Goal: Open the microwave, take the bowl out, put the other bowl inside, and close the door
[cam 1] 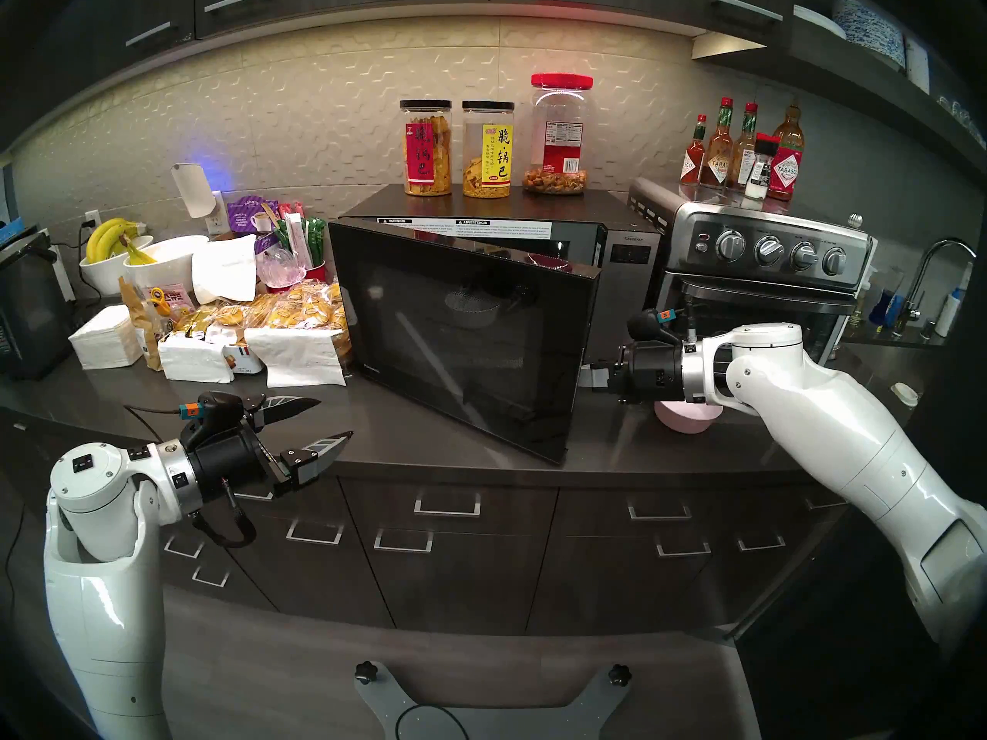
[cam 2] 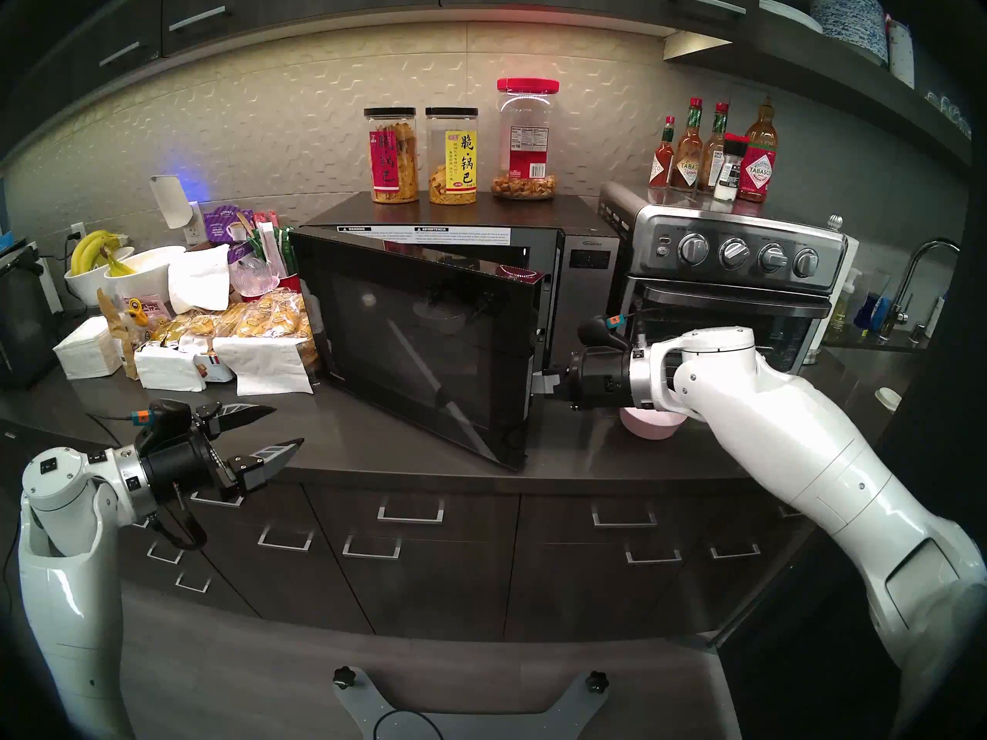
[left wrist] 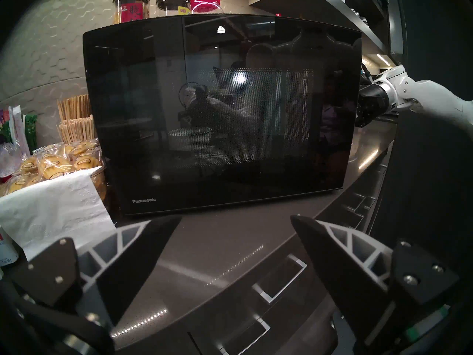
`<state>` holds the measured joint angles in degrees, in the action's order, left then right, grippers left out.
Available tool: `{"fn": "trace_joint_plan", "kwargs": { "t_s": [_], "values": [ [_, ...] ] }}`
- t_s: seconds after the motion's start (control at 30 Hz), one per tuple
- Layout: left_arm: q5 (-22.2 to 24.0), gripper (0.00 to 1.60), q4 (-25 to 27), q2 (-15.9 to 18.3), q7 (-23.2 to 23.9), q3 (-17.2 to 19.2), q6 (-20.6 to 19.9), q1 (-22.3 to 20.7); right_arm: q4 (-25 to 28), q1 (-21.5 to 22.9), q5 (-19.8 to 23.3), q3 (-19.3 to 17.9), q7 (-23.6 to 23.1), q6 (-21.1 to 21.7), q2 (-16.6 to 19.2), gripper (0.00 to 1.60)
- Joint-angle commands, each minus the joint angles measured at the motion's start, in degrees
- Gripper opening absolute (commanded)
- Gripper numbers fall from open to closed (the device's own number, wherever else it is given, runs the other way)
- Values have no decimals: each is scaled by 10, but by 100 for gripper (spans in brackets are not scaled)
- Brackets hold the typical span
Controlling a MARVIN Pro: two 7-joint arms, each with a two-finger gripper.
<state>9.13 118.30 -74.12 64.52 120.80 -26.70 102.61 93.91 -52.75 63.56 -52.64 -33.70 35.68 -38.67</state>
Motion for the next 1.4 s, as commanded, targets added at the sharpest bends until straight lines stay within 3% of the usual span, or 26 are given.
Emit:
{"fn": "trace_joint_plan", "kwargs": {
  "t_s": [0.0,0.4,0.73,0.97,1.37],
  "values": [
    [8,160,1,0,5,5,-1,-2,9,6,4,-6,-4,1,3,0],
    [28,160,25,-2,58,37,18,43,5,4,2,-6,-8,-1,2,0],
    [57,160,44,-8,102,118,30,77,8,5,-1,-4,-11,0,2,0],
    [69,160,48,-17,118,151,33,85,16,3,-1,-3,-12,1,4,0],
    [69,160,44,-28,118,161,27,79,35,3,-14,8,-57,-7,24,0]
  ]
}}
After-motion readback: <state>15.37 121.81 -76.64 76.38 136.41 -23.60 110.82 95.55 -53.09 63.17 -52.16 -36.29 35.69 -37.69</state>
